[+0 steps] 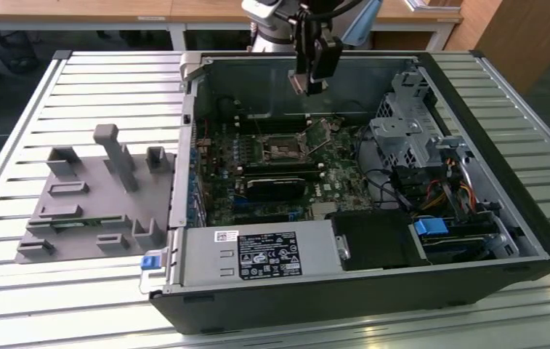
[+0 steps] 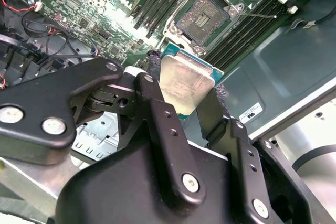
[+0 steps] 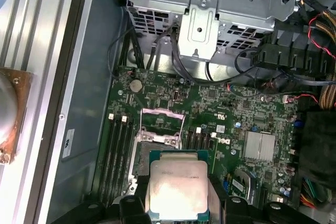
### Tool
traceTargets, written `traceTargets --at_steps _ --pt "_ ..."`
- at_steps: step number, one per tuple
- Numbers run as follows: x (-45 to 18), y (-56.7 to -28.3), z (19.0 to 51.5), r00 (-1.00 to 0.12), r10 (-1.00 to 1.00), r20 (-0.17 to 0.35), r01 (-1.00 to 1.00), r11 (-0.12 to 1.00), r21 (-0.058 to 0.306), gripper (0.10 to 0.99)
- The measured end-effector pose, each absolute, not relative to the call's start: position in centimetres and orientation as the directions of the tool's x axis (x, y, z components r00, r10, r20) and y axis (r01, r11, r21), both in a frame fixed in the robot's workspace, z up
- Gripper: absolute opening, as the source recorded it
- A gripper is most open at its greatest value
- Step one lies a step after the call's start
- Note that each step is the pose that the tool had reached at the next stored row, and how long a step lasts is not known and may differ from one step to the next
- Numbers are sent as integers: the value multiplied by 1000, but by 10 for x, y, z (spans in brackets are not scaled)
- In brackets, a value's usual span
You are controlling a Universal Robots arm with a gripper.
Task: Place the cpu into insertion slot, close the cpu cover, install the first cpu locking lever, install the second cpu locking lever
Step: 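Place the cpu into insertion slot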
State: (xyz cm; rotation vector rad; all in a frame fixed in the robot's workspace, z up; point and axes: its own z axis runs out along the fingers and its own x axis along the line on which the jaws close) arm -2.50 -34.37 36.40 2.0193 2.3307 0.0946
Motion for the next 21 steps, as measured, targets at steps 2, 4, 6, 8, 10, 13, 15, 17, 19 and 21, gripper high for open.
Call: traceTargets --at_steps 2,4,6,8,10,13,15,17,19,21 --pt "-25 -344 363 -142 990 -3 986 142 83 529" --pt "-25 -344 363 -142 990 -4 986 141 83 529" --pt "-25 -344 362 -137 990 -4 987 137 83 529" --pt "-25 -344 362 -128 992 -4 988 128 83 529" --pt "-25 -344 361 -116 993 -4 990 116 83 529" --pt "-25 -344 360 -104 995 -4 991 104 83 529" --pt "-25 -344 359 -100 995 -4 992 100 83 529" --pt "-25 -344 358 -95 995 -4 992 95 83 529" --pt "-25 -344 357 -93 996 -4 992 93 83 529" --pt "-25 -344 356 -91 996 -4 992 91 83 529"
